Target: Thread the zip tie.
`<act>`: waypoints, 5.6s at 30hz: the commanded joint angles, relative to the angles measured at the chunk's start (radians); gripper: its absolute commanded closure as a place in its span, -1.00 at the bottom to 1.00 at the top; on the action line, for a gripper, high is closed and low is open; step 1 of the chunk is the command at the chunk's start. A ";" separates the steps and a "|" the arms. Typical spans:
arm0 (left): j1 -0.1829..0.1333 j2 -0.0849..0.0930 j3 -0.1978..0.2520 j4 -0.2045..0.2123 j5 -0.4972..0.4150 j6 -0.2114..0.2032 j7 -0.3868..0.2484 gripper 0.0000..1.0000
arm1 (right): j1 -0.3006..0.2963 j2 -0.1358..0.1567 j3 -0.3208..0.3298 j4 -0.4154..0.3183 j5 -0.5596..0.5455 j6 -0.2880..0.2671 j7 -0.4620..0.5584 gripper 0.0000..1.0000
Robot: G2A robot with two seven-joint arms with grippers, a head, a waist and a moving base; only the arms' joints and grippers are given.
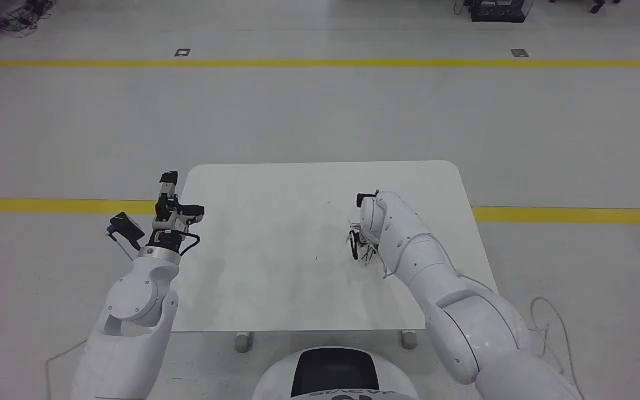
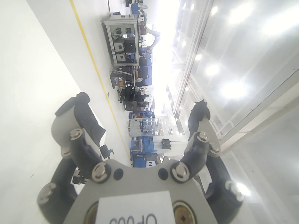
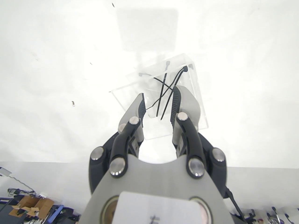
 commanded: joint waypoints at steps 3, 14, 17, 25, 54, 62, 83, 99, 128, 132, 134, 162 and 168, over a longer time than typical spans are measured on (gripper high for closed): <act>0.000 0.000 0.000 0.000 0.000 0.000 0.000 -1.00 | 0.007 -0.004 -0.008 0.016 0.006 0.000 -0.003 0.42; 0.000 0.000 0.000 0.000 0.000 0.000 0.000 -1.00 | 0.026 -0.014 -0.024 0.071 0.031 -0.001 -0.025 0.44; 0.000 0.000 0.000 0.000 0.000 0.000 0.000 -1.00 | 0.034 -0.016 -0.027 0.090 0.040 -0.004 -0.033 0.46; 0.000 0.000 0.000 0.000 0.000 0.000 0.000 -1.00 | 0.048 -0.020 -0.032 0.129 0.065 -0.005 -0.074 0.46; 0.000 0.000 0.000 0.000 0.000 0.000 0.000 -1.00 | 0.071 -0.026 -0.050 0.190 0.129 0.000 -0.140 0.66; 0.000 0.000 0.000 0.000 0.000 0.000 0.000 -1.00 | 0.075 -0.026 -0.053 0.203 0.141 0.000 -0.156 0.70; 0.000 0.000 0.000 0.000 0.000 0.000 0.000 -1.00 | 0.087 -0.031 -0.070 0.234 0.154 0.000 -0.147 0.90; 0.000 0.000 0.000 0.000 0.000 0.000 0.000 -1.00 | 0.094 -0.033 -0.077 0.249 0.159 0.000 -0.152 0.66; 0.000 0.000 0.000 0.000 0.000 0.000 0.000 -1.00 | 0.107 -0.037 -0.086 0.273 0.159 0.000 -0.152 1.00; 0.000 0.000 0.000 0.000 0.000 0.000 0.000 -1.00 | 0.114 -0.039 -0.087 0.274 0.152 0.000 -0.160 1.00; 0.000 0.000 0.000 0.000 0.000 0.000 0.000 -1.00 | 0.118 -0.039 -0.086 0.274 0.151 0.000 -0.165 1.00; 0.000 0.000 0.000 0.000 0.000 0.000 0.000 -1.00 | 0.003 -0.002 -0.035 -0.072 0.060 0.000 -0.128 1.00; 0.000 0.000 0.000 0.000 0.000 0.000 0.000 -1.00 | -0.214 0.036 0.026 -0.493 -0.047 0.000 -0.008 1.00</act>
